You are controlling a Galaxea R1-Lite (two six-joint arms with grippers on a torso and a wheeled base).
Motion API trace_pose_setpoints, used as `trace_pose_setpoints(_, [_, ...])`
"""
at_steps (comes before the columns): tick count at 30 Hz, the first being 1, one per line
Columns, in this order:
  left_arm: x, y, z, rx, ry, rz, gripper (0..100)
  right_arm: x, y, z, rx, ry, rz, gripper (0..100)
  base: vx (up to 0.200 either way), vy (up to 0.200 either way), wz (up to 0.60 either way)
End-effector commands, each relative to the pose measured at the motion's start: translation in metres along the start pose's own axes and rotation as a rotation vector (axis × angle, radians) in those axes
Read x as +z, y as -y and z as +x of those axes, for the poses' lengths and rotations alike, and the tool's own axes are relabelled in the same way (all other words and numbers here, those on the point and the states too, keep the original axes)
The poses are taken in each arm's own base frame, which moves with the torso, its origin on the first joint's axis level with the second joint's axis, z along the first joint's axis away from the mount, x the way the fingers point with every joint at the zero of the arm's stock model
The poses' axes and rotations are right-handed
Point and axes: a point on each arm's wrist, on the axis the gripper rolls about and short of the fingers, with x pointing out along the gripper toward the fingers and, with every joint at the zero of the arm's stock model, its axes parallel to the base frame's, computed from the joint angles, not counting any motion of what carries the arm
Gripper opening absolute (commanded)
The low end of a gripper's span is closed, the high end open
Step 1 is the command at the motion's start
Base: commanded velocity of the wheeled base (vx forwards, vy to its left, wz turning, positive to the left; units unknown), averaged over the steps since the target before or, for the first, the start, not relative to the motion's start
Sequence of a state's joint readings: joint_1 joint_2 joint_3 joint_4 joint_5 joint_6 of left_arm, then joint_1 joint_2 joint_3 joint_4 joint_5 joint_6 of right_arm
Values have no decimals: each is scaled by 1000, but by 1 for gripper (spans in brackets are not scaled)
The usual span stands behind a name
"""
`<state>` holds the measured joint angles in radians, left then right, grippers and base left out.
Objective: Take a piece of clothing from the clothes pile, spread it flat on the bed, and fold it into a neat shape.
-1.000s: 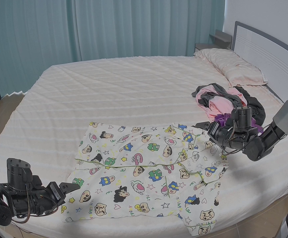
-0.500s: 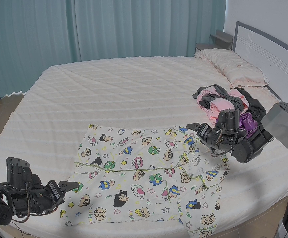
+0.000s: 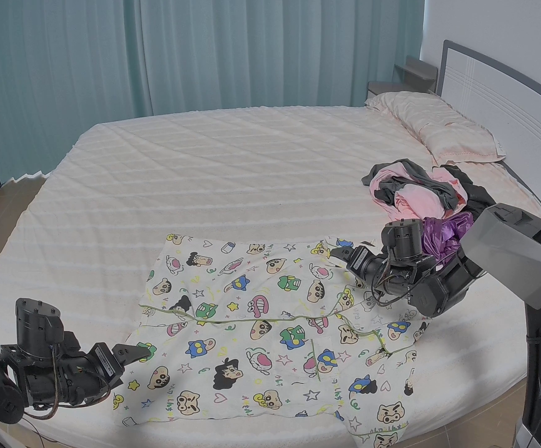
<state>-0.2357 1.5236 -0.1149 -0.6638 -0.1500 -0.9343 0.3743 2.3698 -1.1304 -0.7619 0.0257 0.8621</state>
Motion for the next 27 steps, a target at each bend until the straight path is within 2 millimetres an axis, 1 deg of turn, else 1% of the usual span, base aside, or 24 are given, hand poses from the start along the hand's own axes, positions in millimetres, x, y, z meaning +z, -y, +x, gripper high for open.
trace_pose_setpoints(1, [1, 0, 3, 5, -1, -6, 100, -7, 5, 10, -15, -13, -2, 100, 0, 0, 0])
trace_pose_setpoints(4, [0, 0, 2, -10, 3, 0, 100, -7, 4, 11, -11, -11, -3, 100, 0, 0, 0])
trace_pose_setpoints(10, [0, -1, 2, -8, 6, 0, 100, -7, 5, 15, -21, 7, -3, 100, 200, 0, 0])
trace_pose_setpoints(18, [-2, -3, 5, 8, -6, 1, 100, -7, 6, 20, -41, 18, -5, 100, 0, 0, 0])
trace_pose_setpoints(22, [-2, -3, 5, 10, -6, 1, 100, -15, 6, 23, -56, 2, -10, 100, 0, 0, 0])
trace_pose_setpoints(26, [-2, -4, 5, 12, -8, 1, 100, -16, 4, 24, -64, 5, -14, 100, 0, 0, 0])
trace_pose_setpoints(27, [-2, -4, 6, 15, -9, 2, 100, -17, 2, 21, -65, 3, -15, 100, 0, 0, 0])
